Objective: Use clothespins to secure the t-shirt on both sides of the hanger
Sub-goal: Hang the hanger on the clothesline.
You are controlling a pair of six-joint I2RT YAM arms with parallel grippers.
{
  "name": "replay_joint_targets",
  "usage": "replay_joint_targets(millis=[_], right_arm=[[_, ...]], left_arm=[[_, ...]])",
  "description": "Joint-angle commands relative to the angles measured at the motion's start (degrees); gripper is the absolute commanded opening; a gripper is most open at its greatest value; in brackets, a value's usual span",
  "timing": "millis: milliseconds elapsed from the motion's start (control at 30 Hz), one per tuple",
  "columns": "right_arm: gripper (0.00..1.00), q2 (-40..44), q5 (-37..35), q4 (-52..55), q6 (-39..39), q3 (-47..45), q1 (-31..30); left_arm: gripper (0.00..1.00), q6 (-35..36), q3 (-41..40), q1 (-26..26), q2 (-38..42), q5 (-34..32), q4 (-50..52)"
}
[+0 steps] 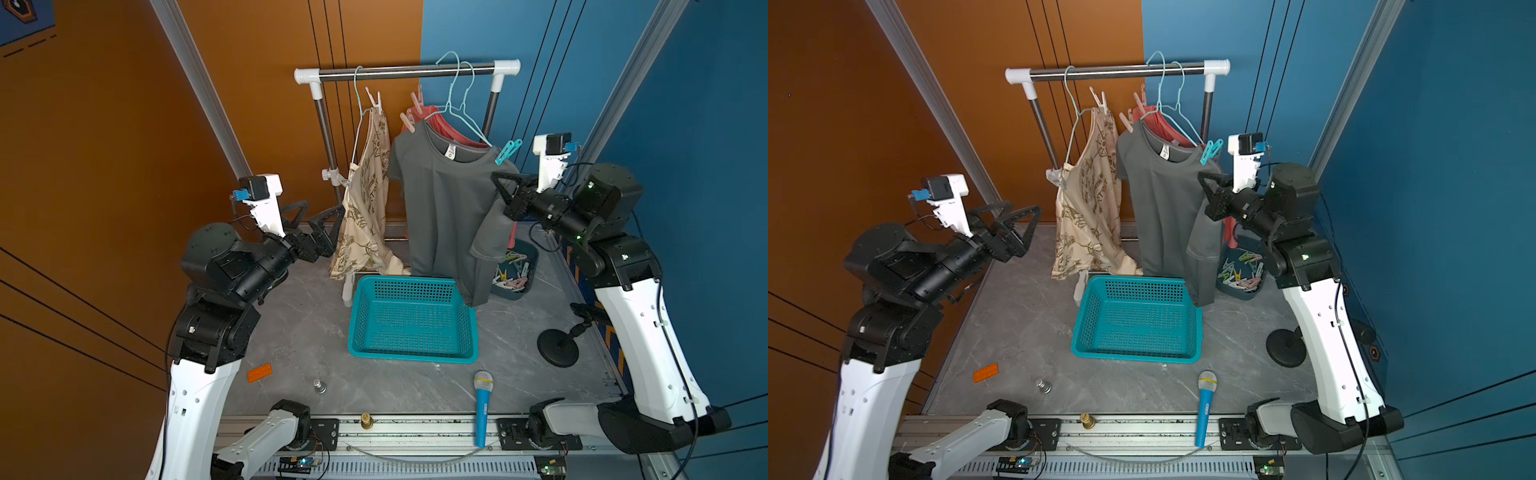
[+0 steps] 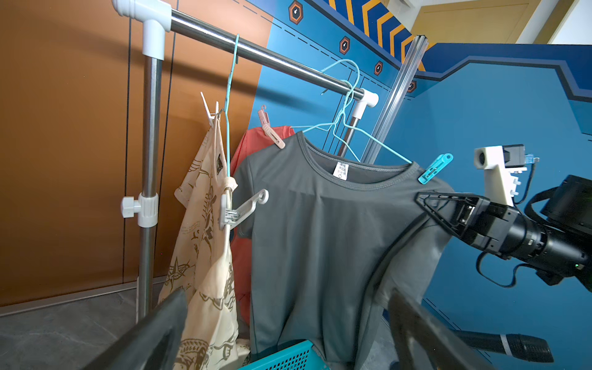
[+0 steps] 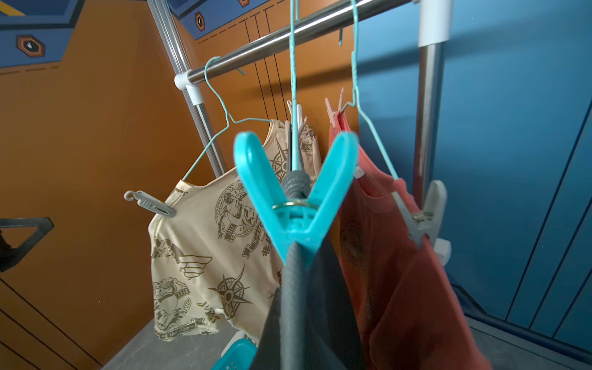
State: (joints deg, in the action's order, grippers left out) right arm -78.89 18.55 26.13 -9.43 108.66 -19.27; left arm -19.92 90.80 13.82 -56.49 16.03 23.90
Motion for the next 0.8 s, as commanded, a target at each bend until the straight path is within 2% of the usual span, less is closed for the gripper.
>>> replay_joint_targets(millis=[0, 167, 433, 567, 767], right_arm=[[0.0, -1.4, -12.6, -0.8, 6.3, 5.6, -4.7], [0.0, -7.3, -25.1, -1.5, 12.0, 11.4, -10.5], [0.0, -13.7, -29.2, -3.2, 15.9, 17.2, -14.3], [0.0, -15.5, -30.1, -4.3, 15.9, 15.3, -14.8], [0.0, -14.4, -31.7, -9.2, 15.2, 5.1, -14.5]], left_arm=[[0.97, 0.8, -0.6, -0.7, 0.7, -0.2, 0.4], [0.97, 0.9, -1.2, -1.1, 0.6, 0.0, 0.5], [0.97, 1.3, -1.6, -1.8, 1.2, 0.1, 0.9], [0.97, 1.1, -2.0, -2.0, 1.4, 0.4, 0.6], [0.97, 0.7, -2.9, -2.3, 2.0, 0.5, 0.7]])
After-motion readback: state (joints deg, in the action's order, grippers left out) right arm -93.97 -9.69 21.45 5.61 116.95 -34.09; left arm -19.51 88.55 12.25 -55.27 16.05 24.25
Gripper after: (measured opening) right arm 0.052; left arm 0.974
